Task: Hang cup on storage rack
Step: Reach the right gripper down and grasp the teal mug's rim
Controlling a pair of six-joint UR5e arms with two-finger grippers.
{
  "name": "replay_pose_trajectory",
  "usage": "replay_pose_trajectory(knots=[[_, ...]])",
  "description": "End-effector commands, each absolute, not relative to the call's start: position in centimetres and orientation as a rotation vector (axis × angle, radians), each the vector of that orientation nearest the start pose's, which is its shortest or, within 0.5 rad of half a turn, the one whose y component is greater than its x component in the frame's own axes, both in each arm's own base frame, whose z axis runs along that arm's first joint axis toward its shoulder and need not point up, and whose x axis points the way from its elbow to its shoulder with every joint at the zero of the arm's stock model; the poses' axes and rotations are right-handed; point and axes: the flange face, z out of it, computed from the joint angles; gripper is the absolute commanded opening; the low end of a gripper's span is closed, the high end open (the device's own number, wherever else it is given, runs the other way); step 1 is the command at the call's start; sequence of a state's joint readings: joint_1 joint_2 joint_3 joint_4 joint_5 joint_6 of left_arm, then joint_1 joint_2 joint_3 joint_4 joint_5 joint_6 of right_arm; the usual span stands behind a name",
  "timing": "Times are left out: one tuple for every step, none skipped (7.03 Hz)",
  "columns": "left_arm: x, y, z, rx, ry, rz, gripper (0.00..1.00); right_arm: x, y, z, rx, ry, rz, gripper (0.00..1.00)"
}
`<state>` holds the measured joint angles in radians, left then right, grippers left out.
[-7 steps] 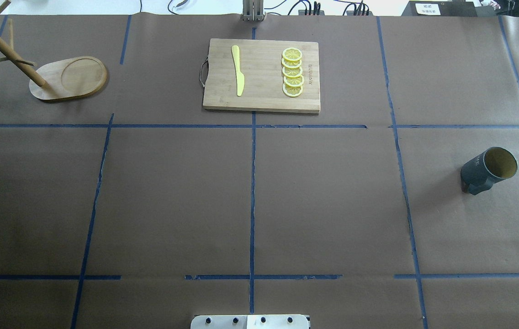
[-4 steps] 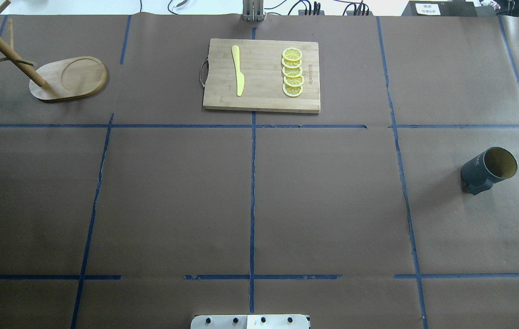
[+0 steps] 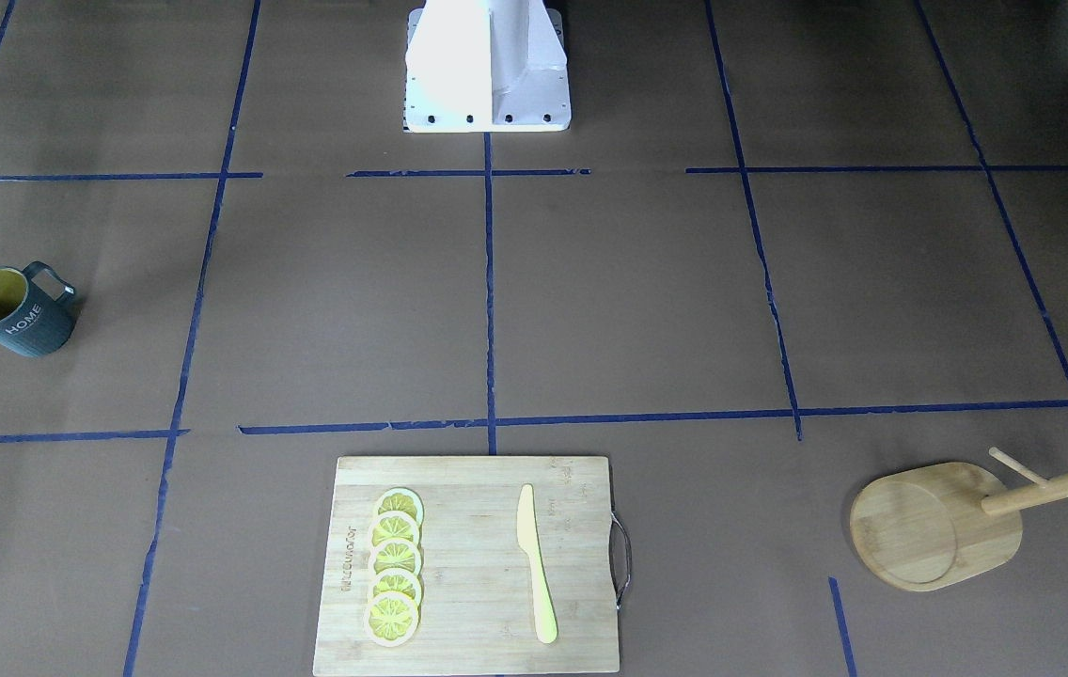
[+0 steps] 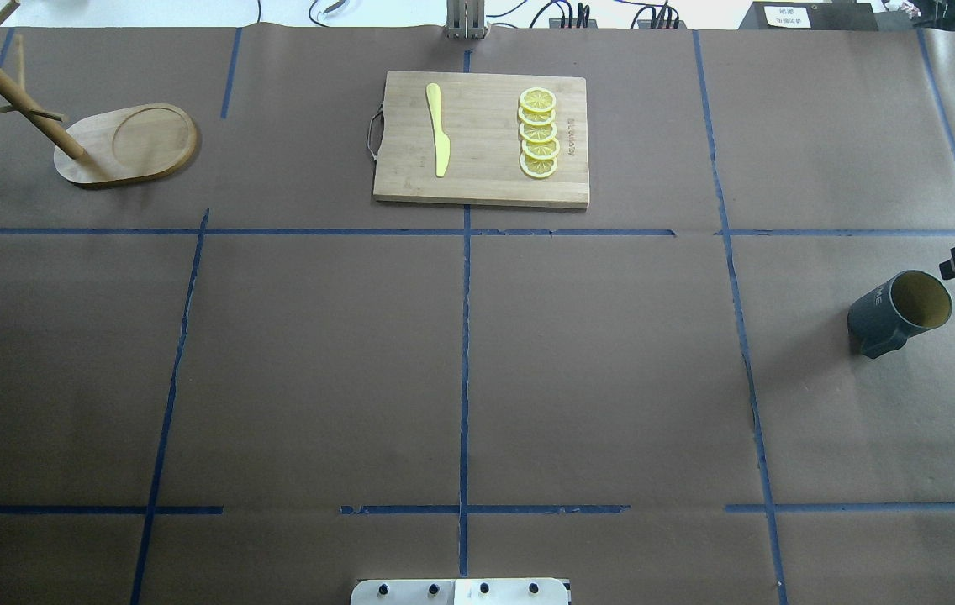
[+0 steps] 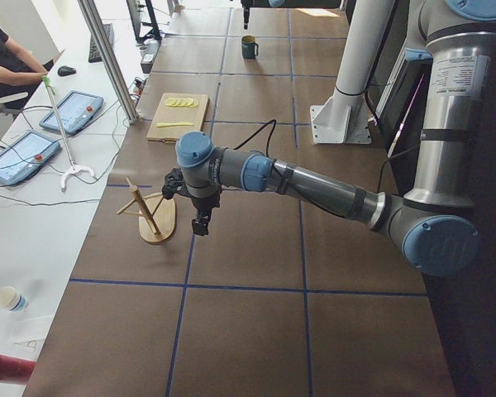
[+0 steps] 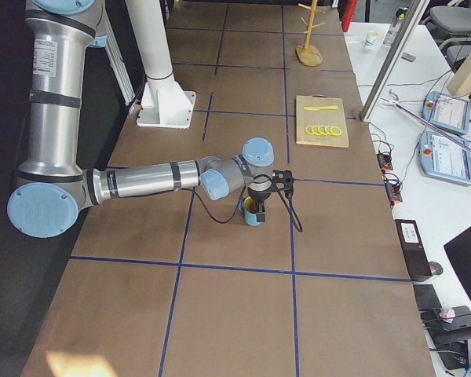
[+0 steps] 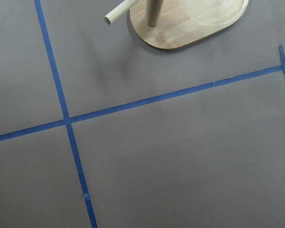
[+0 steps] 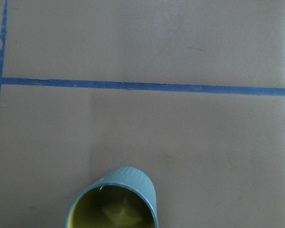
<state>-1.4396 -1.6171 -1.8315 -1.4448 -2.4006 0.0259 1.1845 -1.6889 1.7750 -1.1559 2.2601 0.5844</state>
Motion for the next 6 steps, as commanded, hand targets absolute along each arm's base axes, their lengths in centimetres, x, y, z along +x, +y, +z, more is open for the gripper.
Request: replay_pose_trajectory(knots=[[0.71, -50.82, 51.52, 0.129, 0.837, 0.223, 1.0, -13.81, -46.78, 60.36, 0.088, -0.808, 0.037, 0.99], [0.71, -50.82, 51.51, 0.13, 0.837, 0.224, 1.0, -14.31, -46.6, 61.15, 0.07, -0.803, 0.032, 0.99], [0.71, -50.8, 51.38, 0.132, 0.837, 0.225, 1.0, -14.32, -46.52, 61.03, 0.07, -0.808, 0.03, 0.99], [0.63, -50.79, 51.3, 0.134, 0.837, 0.224, 1.0, -14.37, -46.47, 60.9, 0.066, -0.816, 0.027, 0.81], [0.64, -50.77, 51.22, 0.135, 0.839, 0.225, 1.0, -14.33, -46.07, 60.93, 0.054, -0.828, 0.022, 0.25], [0.64, -50.78, 51.29, 0.133, 0.839, 0.223, 1.0, -14.49, -45.87, 60.99, 0.051, -0.829, 0.015, 0.02]])
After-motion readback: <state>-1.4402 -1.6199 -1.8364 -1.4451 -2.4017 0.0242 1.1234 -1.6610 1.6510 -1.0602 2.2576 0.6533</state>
